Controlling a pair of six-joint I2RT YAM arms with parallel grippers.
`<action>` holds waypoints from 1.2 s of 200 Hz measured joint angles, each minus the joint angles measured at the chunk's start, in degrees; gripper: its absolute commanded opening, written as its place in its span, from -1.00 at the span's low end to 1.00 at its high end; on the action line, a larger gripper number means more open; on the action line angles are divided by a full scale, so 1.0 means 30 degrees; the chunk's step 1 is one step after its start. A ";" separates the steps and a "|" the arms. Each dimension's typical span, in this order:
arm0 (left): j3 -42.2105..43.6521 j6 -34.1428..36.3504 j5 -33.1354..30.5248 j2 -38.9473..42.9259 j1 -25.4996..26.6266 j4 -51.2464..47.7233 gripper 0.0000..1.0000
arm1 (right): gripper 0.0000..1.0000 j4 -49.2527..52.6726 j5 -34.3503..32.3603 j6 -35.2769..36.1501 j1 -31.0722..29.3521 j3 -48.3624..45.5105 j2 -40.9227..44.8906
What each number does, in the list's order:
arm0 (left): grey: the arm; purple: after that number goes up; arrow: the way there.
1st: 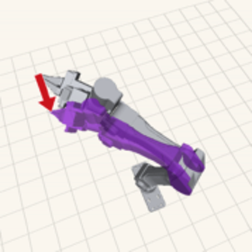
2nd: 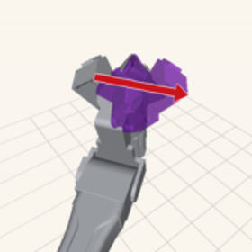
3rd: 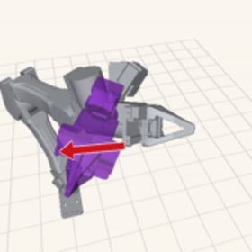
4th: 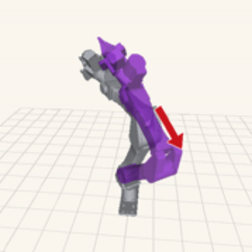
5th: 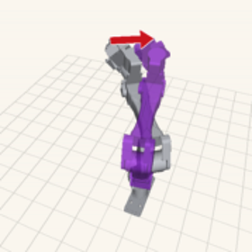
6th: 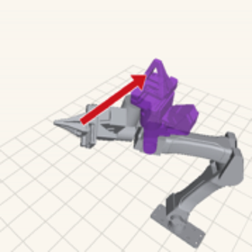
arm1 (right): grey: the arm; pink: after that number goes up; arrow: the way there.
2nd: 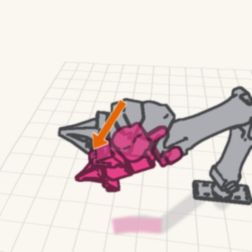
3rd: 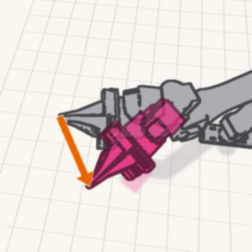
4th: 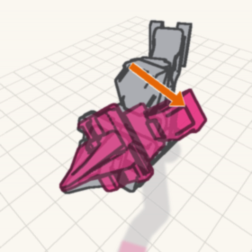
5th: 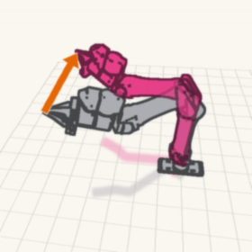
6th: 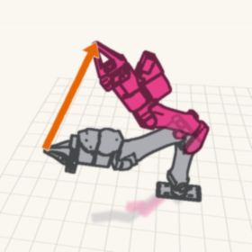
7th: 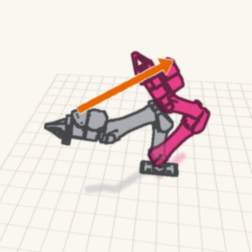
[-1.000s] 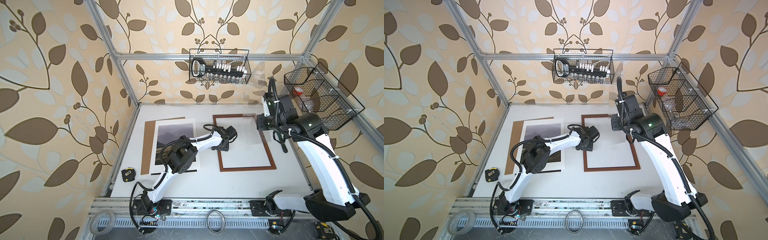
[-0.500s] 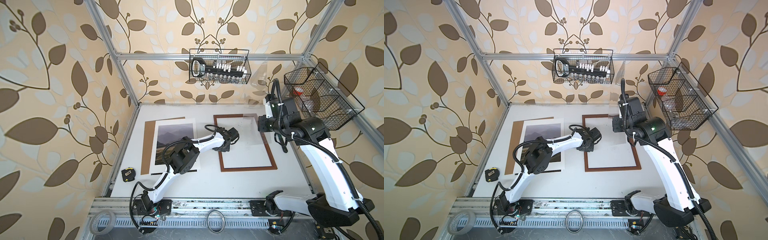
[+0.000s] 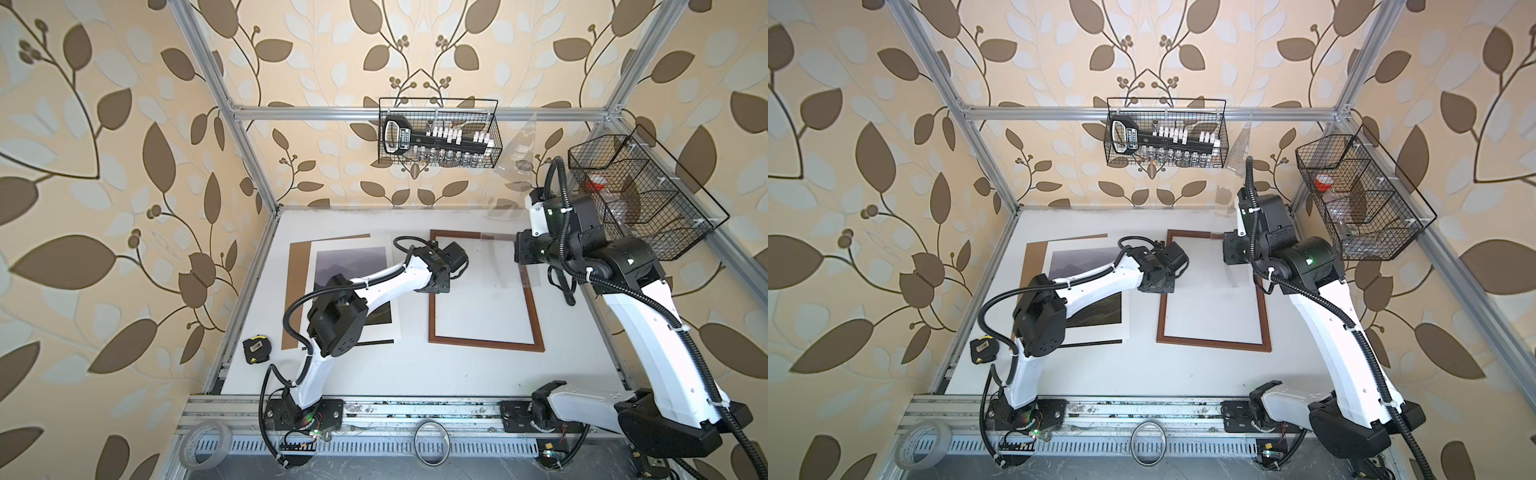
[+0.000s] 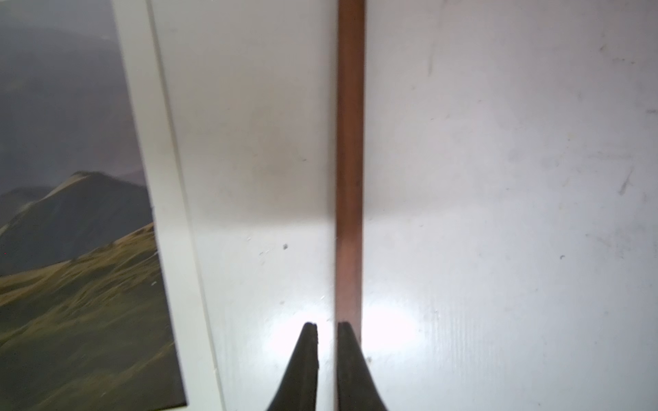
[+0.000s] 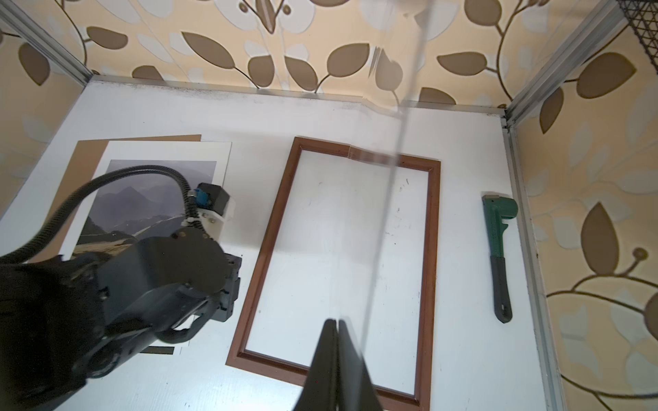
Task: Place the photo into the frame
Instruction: 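Grasp the brown wooden frame's side bar with the left gripper, then drag the wooden frame over the photo with the left gripper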
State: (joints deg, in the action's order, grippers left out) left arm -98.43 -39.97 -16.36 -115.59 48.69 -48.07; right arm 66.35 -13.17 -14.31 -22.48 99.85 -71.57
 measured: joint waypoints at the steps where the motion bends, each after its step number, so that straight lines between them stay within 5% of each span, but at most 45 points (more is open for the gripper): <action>1: 0.0211 0.0015 -0.0029 0.0175 -0.0044 0.0029 -0.76 | -1.00 -0.0007 0.0022 0.0000 0.0000 -0.0007 0.0000; 30: 0.4218 0.0328 -0.0131 0.3490 -0.1231 0.0321 -0.72 | -1.00 -0.0729 0.0933 -0.0168 -0.0393 -0.0459 0.0168; 64: 0.6783 0.0670 0.0459 0.5275 -0.2528 0.0845 -0.30 | -1.00 -0.1741 0.1872 -0.0408 -0.0882 -0.1202 0.0168; 102: 0.5246 0.0678 0.1581 0.3300 -0.1027 0.1770 0.07 | -1.00 -0.2033 0.1923 -0.0430 -0.0685 -0.1603 -0.0029; 138: 0.2841 0.0364 0.2011 -0.0248 0.0590 0.2040 0.21 | -1.00 -0.2200 0.1807 -0.0415 0.0102 -0.1632 0.0117; 194: 0.0379 0.0095 0.1843 -0.3526 0.1224 0.1231 -0.08 | -1.00 -0.2324 0.1741 -0.0270 0.0736 -0.2157 0.0721; 240: -0.0408 -0.0350 0.0831 -0.4007 0.1282 0.0729 -0.70 | -1.00 -0.2492 0.1763 -0.0277 0.0794 -0.2718 0.0874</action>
State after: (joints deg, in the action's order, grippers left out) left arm -99.66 -41.01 -13.87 -127.61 52.53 -45.89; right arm 58.87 -7.88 -15.14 -20.10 91.70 -68.95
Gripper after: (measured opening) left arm 0.214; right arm 0.048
